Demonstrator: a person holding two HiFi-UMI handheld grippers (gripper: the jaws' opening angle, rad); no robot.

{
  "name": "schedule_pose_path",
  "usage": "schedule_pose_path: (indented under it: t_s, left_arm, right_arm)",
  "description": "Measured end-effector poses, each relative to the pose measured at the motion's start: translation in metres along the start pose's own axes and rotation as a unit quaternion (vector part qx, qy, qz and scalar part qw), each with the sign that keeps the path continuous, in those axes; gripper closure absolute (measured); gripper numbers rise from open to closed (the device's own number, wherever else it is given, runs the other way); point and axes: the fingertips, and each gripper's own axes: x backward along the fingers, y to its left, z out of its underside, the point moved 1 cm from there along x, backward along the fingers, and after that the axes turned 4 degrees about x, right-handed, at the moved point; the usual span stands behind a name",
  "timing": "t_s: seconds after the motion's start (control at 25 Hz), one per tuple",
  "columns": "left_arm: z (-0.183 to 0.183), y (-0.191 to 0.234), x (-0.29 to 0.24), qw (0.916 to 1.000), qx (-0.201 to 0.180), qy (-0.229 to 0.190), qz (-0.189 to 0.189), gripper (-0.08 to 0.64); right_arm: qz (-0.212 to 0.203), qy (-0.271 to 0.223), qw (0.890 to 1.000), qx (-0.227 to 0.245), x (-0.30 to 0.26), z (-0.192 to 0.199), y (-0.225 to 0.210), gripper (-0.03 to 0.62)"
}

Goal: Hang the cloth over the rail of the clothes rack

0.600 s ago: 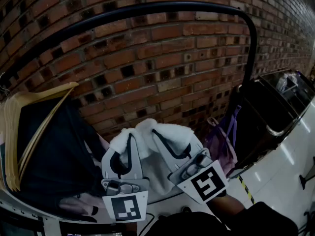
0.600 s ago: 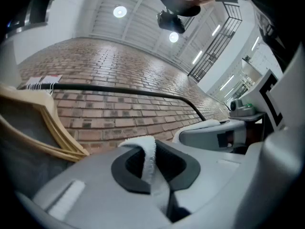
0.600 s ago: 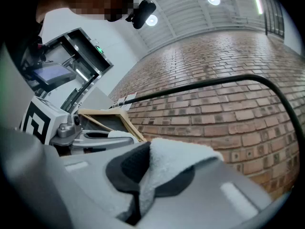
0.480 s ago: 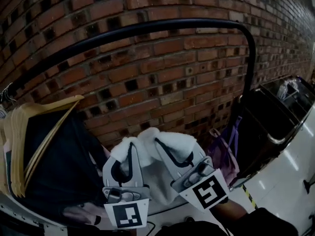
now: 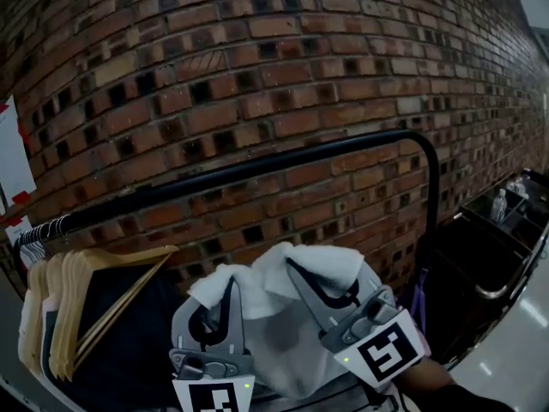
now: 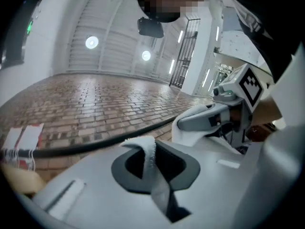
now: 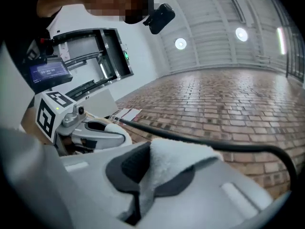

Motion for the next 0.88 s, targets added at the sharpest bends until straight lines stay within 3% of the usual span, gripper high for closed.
schedule_pose_path:
  t_s: [0.16,0.28,0.36,0.44,0.48,0.52,0.56,0.64,0.72,0.8,0.88]
  left_arm:
    - [-0.04,0.039,-0.025,0.9951,-0.077,-0.061,-0.004,0.541]
    - [-0.08,0.077,-0.055,0.9828,-0.146,-0.111,-0.017,0.541]
    - [-0.098,0.107,-0.083,0.9745,-0.182,-0.126,-0.038,0.541]
    - [-0.084,0.138,-0.111,0.9813,-0.165,-0.072,-0.068,0.541]
    - [-0.075,0.152,-0.129,0.9818,-0.169,-0.038,-0.078,0.541]
    - [-0.068,0.162,-0.151,0.9773,-0.197,-0.01,-0.079,0.541]
    - [-0.061,0.171,-0.178,0.9688,-0.237,0.019,-0.069,0.541]
    - [-0.027,0.174,-0.229,0.9476,-0.301,0.105,-0.016,0.541]
    - [0.034,0.156,-0.256,0.9197,-0.322,0.209,0.081,0.541]
    - [0.098,0.126,-0.258,0.8782,-0.321,0.296,0.195,0.541]
    - [0.154,0.095,-0.236,0.8273,-0.283,0.372,0.312,0.541]
  right_arm:
    - [0.02,-0.063,0.993,0.099,-0.024,-0.064,-0.06,0.581]
    - [0.043,-0.09,0.981,0.164,-0.048,-0.108,-0.099,0.581]
    - [0.059,-0.081,0.975,0.198,-0.072,-0.127,-0.126,0.581]
    - [0.068,-0.065,0.973,0.209,-0.101,-0.138,-0.147,0.581]
    - [0.062,-0.059,0.971,0.221,-0.121,-0.142,-0.155,0.581]
    - [0.047,-0.048,0.967,0.246,-0.144,-0.142,-0.161,0.581]
    - [0.018,-0.022,0.96,0.28,-0.173,-0.135,-0.165,0.581]
    - [-0.069,0.081,0.935,0.338,-0.228,-0.093,-0.165,0.581]
    - [-0.16,0.2,0.896,0.363,-0.256,-0.033,-0.154,0.581]
    - [-0.227,0.287,0.858,0.361,-0.261,0.021,-0.139,0.581]
    - [-0.279,0.353,0.831,0.326,-0.25,0.067,-0.126,0.58]
